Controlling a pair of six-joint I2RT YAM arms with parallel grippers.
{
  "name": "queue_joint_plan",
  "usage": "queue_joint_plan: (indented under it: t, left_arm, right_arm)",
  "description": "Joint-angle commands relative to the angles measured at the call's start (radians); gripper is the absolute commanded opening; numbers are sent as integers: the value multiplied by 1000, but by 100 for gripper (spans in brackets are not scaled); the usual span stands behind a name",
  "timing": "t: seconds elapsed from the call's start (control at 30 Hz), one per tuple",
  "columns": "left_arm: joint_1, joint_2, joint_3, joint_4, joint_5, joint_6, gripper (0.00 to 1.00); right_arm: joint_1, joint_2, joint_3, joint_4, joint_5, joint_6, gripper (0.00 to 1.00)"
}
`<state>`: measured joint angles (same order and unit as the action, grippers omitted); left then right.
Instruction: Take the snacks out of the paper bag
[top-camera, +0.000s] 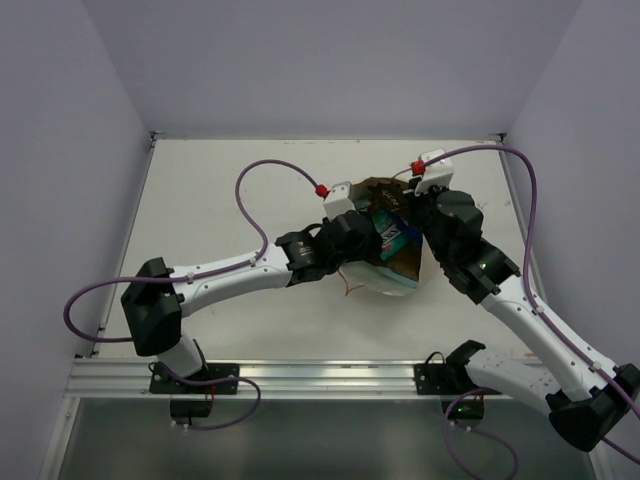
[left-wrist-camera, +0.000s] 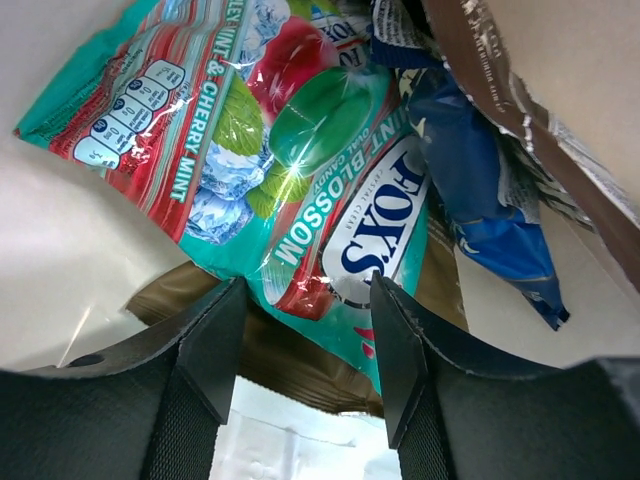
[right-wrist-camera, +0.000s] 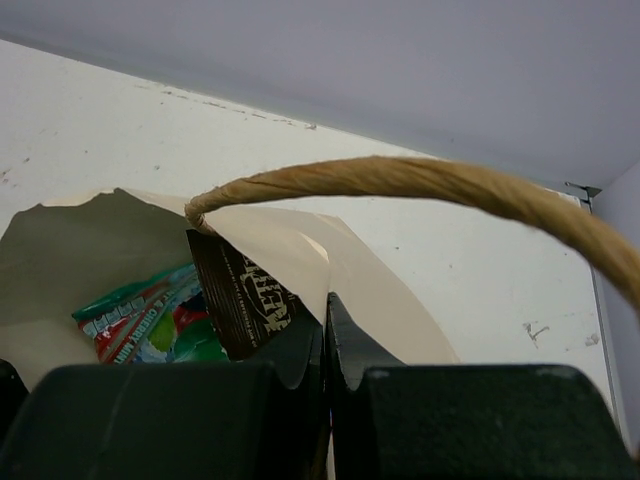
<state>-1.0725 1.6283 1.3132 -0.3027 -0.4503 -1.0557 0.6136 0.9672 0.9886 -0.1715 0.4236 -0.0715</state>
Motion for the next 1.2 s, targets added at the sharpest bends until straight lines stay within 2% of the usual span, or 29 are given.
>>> queue_joint_plan:
  t: [0.0,0.13,0.17,0.27,0.63,0.73,0.9,1.03,1.13,1.17]
  left_arm:
    - [8,31,17,65,-5,-33,58]
    - [8,31,15,39,35,-46,61]
    - [8,24,6,40,47,-58,67]
    - [6,-11,-38,59,67,-79,73]
    - [11,39,-2,80,76,-69,71]
    - [20,51,4,77,59,-66,64]
    - [42,71,20,77,56,-64,46]
    - [52,70,20,100,65,-59,25]
    - [55,48,21,114,71,-37,2]
    - [55,27,23,113,67,-14,0]
  right_arm:
    - [5,-19,-10,33,-42,42,0]
    - [5,-25,-10,30,-42,38,0]
    - [6,-27,-11,32,-40,38,0]
    - [5,-28,-18,33,-37,35,0]
    - [5,-28,-15,33,-49,41,0]
    - [6,-27,-15,33,-57,50,0]
    - [6,-33,-21,29,-62,55,0]
    - [5,-39,-28,29,-57,53,0]
    - [5,-38,-39,32,-42,56,0]
    - [5,-38,-42,32,-33,56,0]
